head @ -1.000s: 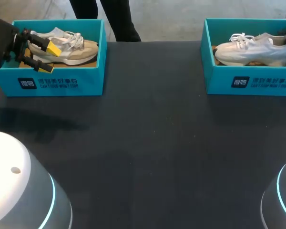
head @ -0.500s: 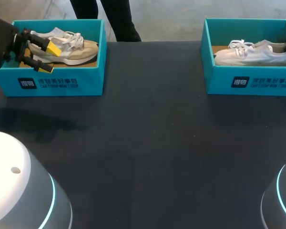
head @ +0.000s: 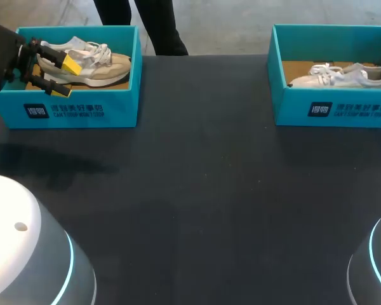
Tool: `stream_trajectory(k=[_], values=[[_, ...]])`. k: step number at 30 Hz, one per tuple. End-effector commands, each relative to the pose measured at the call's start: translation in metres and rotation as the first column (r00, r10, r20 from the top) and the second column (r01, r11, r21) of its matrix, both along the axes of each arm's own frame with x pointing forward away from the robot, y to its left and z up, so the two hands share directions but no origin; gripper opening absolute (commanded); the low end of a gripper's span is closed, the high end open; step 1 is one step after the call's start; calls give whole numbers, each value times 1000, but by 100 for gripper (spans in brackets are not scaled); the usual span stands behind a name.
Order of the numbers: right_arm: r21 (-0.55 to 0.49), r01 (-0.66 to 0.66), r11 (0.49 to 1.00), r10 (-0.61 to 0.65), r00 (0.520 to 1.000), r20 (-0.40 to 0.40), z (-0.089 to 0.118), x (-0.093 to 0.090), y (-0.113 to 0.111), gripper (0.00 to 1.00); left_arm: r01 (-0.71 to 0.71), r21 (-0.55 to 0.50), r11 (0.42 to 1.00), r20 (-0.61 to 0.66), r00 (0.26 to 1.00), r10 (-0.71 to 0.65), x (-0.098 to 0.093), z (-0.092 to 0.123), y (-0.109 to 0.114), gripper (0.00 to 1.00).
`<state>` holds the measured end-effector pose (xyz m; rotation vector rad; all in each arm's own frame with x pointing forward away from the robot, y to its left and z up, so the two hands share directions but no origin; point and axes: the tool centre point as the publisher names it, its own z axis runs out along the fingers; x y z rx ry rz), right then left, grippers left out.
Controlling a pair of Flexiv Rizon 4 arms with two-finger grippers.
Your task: Take the shoe out of the shoebox, open the shoe tongue, remove and reinsert the insole, then place the shoe into the shoebox
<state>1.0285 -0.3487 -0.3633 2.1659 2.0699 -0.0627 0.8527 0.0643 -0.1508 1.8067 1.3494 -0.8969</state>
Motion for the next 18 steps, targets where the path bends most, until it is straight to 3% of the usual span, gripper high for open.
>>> stream_trajectory(k=[1, 18], values=[[2, 2, 1000, -2, 1000, -11, 0, 6, 0, 0, 0, 0, 1000, 2, 1000, 0, 0, 0, 0, 100], [-22, 5, 1000, -5, 1000, -24, -5, 7, 4, 0, 0, 0, 1000, 2, 1000, 0, 0, 0, 0, 100]])
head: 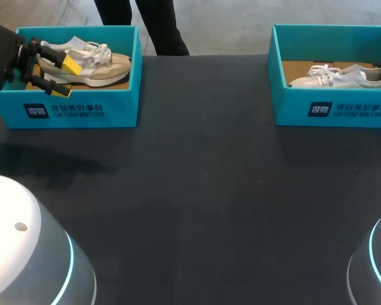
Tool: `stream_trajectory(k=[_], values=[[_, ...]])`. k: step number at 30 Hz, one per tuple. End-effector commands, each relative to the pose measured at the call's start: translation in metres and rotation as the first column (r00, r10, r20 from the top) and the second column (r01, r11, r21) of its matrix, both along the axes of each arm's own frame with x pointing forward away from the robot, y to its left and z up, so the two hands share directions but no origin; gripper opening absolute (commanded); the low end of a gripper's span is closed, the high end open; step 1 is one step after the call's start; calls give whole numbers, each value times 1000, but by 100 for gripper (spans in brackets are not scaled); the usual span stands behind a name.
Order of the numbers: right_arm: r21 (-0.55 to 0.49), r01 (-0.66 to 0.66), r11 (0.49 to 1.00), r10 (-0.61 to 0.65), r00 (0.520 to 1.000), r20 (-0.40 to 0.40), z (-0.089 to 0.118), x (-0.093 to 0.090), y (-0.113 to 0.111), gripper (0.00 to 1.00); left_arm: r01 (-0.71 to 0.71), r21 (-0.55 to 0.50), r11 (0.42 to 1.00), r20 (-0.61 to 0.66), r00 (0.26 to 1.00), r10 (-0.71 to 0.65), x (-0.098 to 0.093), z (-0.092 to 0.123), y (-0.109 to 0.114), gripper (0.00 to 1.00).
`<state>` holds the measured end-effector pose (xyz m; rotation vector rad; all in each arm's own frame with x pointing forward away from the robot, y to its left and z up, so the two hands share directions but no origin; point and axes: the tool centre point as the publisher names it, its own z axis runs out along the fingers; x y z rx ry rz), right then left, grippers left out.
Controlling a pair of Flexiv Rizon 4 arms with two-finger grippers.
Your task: Take the shoe out of the shoebox, open the shoe tongue, remove and reinsert the insole, then place the shoe into the shoebox
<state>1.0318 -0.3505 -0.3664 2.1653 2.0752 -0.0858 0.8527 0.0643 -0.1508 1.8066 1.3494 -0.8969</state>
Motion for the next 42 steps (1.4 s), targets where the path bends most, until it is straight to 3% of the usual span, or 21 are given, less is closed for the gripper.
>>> stream_trajectory(k=[1, 17, 32, 42], values=[[-19, 7, 1000, -7, 1000, -13, -3, 3, 7, 0, 0, 0, 1000, 2, 1000, 0, 0, 0, 0, 100], [-25, -5, 1000, 4, 1000, -27, -13, -7, 11, 0, 0, 0, 1000, 2, 1000, 0, 0, 0, 0, 100], [-15, -18, 1000, 17, 999, -48, -39, 13, 9, 0, 0, 0, 1000, 2, 1000, 0, 0, 0, 0, 100], [-5, -9, 1000, 9, 998, -55, -47, 13, 8, 0, 0, 0, 1000, 2, 1000, 0, 0, 0, 0, 100]])
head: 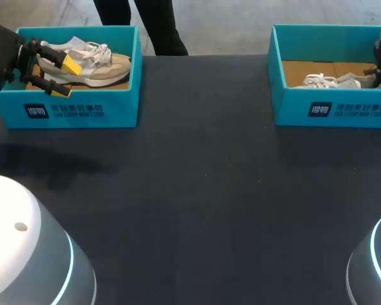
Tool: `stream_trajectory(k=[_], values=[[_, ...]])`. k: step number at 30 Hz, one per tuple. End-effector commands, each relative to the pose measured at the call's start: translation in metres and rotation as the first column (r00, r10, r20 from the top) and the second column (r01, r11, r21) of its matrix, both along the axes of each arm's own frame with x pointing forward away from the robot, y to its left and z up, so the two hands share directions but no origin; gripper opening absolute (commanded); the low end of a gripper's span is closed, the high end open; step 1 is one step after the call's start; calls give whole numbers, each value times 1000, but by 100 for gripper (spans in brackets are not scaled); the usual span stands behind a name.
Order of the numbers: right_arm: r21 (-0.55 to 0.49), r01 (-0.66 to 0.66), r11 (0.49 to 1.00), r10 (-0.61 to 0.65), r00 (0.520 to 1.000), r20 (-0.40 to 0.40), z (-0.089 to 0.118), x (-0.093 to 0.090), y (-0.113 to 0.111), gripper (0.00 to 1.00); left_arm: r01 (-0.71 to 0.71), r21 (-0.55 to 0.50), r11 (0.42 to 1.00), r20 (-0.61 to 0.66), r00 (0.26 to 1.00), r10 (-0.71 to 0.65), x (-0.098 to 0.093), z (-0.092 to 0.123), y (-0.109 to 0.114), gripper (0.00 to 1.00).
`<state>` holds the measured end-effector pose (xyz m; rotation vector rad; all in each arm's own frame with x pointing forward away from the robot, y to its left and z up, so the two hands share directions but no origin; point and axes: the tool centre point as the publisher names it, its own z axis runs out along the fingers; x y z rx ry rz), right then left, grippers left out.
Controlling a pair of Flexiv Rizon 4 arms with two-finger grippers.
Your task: Take the shoe out of the shoebox, open the shoe tongue, remove and reinsert the insole, then place the shoe into the shoebox
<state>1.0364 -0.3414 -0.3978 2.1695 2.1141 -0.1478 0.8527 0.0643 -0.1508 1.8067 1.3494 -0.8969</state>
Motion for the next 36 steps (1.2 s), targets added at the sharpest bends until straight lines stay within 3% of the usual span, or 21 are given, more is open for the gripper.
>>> stream_trajectory(k=[1, 3, 5, 36], values=[[1, 5, 1000, -5, 1000, -1, -15, 8, -1, 3, 0, 0, 1000, 2, 1000, 0, 0, 0, 0, 100], [3, 7, 1000, -7, 1000, 3, -14, 7, -1, 39, 0, 0, 1000, 2, 1000, 0, 0, 0, 0, 100], [2, 9, 1000, -9, 1000, 8, -13, 6, -1, 100, 0, 0, 1000, 2, 1000, 0, 0, 0, 0, 100], [-27, 30, 999, -27, 995, 100, 39, -4, 15, 100, 0, 0, 1000, 2, 1000, 0, 0, 0, 0, 100]])
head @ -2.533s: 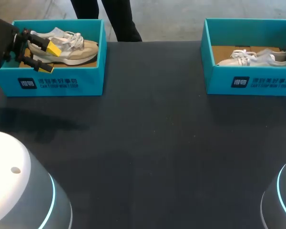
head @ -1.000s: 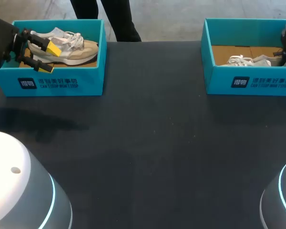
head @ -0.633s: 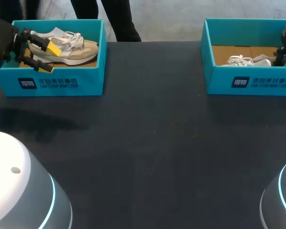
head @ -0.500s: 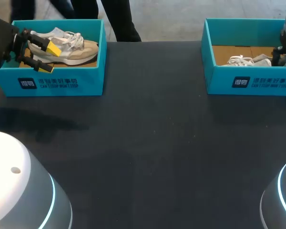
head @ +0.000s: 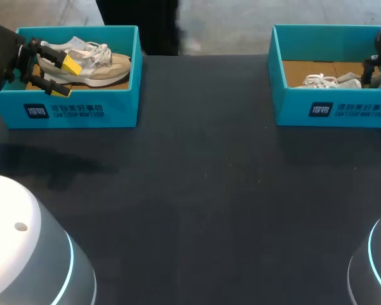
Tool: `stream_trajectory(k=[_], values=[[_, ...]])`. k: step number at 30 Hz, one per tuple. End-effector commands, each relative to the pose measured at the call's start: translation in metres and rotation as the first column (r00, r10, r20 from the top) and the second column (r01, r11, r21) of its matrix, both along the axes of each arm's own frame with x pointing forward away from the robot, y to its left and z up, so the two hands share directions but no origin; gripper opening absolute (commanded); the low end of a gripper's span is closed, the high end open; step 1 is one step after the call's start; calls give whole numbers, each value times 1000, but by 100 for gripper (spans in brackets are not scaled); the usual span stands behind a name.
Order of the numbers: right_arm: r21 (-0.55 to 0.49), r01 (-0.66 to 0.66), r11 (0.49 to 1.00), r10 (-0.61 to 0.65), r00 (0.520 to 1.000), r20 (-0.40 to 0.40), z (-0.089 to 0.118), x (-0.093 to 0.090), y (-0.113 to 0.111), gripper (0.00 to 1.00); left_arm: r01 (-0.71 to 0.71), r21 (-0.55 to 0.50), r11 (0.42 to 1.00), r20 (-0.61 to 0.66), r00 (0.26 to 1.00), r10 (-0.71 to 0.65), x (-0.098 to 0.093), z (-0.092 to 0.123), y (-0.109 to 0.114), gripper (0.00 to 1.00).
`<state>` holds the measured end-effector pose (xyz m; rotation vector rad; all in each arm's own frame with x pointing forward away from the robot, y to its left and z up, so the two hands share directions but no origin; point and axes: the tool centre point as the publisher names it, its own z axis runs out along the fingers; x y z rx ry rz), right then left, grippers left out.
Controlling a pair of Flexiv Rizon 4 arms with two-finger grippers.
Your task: Take the shoe out of the shoebox, open the shoe tongue, remove and reinsert the insole, then place the shoe into the shoebox
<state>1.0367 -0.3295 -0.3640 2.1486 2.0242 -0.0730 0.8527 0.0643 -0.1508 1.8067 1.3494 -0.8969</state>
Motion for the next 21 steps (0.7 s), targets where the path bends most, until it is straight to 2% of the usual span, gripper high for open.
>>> stream_trajectory(k=[1, 21], values=[[-4, 3, 1000, -3, 1000, 7, 7, -4, 4, 100, 0, 0, 1000, 2, 1000, 0, 0, -1, 0, 100], [15, 28, 1000, -28, 1000, -1, 61, -14, 25, 100, 0, 0, 1000, 2, 1000, 0, 0, -1, 0, 100]])
